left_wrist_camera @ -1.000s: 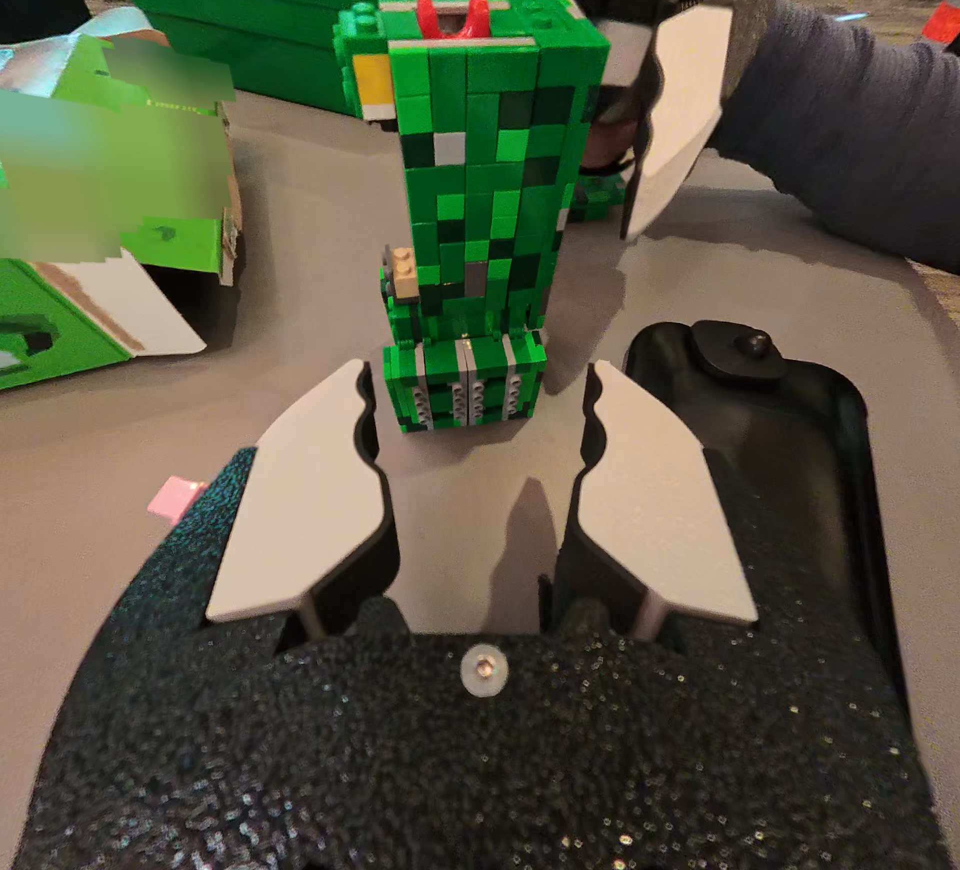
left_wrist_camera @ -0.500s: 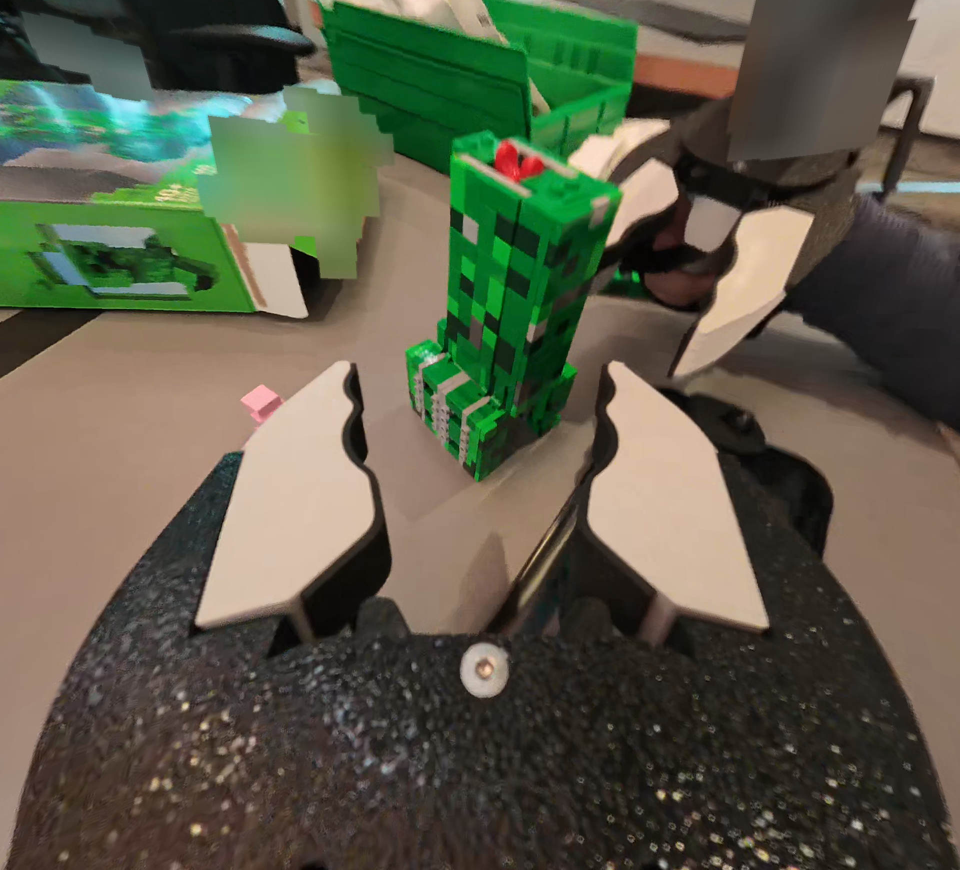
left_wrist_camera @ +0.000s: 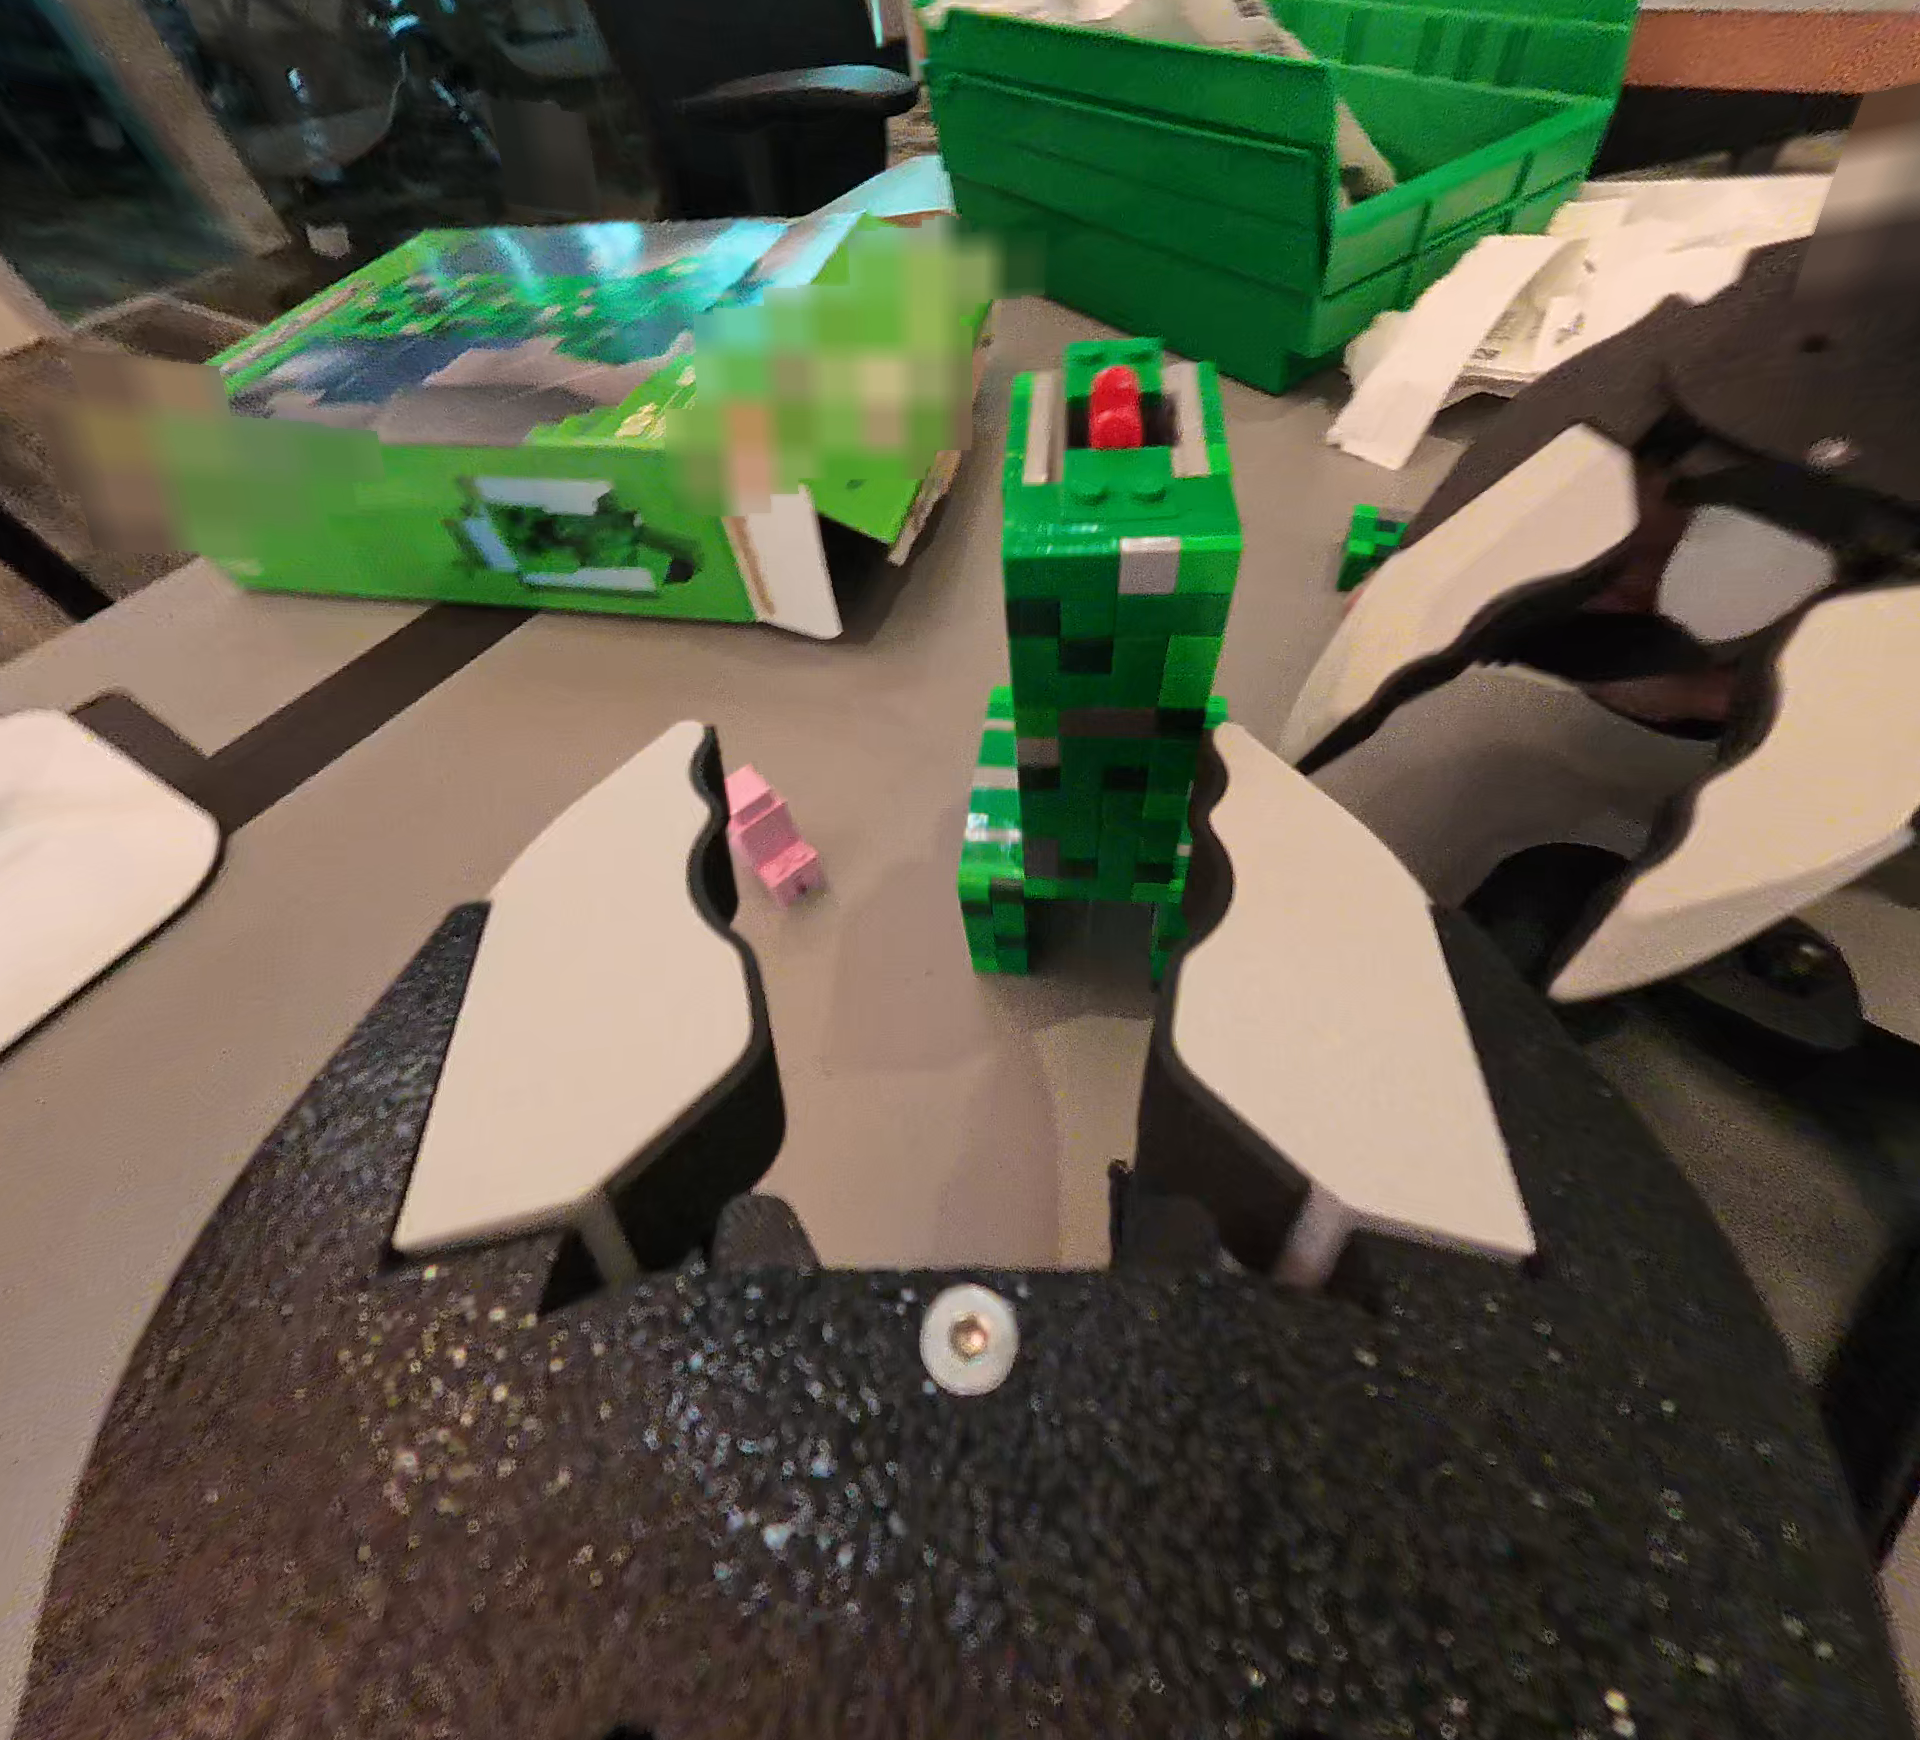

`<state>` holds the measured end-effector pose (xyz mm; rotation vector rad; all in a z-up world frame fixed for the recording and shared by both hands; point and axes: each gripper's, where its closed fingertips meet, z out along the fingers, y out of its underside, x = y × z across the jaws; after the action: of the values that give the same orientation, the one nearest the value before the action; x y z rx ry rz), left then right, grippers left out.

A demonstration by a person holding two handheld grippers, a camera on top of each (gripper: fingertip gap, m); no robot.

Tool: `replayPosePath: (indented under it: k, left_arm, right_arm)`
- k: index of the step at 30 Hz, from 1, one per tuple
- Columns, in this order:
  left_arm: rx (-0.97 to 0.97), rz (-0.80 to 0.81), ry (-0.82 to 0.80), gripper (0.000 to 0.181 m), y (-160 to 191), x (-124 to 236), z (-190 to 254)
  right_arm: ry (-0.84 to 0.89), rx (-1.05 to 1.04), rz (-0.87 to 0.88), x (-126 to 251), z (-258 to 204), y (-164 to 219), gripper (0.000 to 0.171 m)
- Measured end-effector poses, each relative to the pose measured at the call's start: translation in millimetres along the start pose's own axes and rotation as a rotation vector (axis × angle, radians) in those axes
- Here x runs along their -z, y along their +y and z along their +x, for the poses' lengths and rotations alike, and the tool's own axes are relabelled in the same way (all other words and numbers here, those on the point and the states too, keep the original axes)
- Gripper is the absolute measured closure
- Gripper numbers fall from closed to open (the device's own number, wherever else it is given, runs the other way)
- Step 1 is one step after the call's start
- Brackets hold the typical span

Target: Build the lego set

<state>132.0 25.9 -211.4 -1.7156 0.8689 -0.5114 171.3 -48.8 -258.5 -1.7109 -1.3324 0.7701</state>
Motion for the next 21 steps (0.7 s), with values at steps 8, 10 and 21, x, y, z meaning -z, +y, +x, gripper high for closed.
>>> replayPosePath:
  k: [8, 10, 21]
  left_arm:
    - [0.132, -0.010, -0.069, 0.102, 17.7, 18.0, -39.5]
    - [0.148, 0.001, -0.072, 0.103, 19.6, 20.5, -39.8]
    - [0.154, 0.082, -0.060, 0.105, 24.8, 34.1, -35.9]
  right_arm:
    - [0.044, -0.077, -0.054, -1.6, 18.2, 16.0, 0.109]
    - [0.032, -0.074, -0.069, -10.7, 15.0, 15.7, 0.108]
    - [0.163, -0.068, -0.081, 23.7, 12.7, 4.0, 0.105]
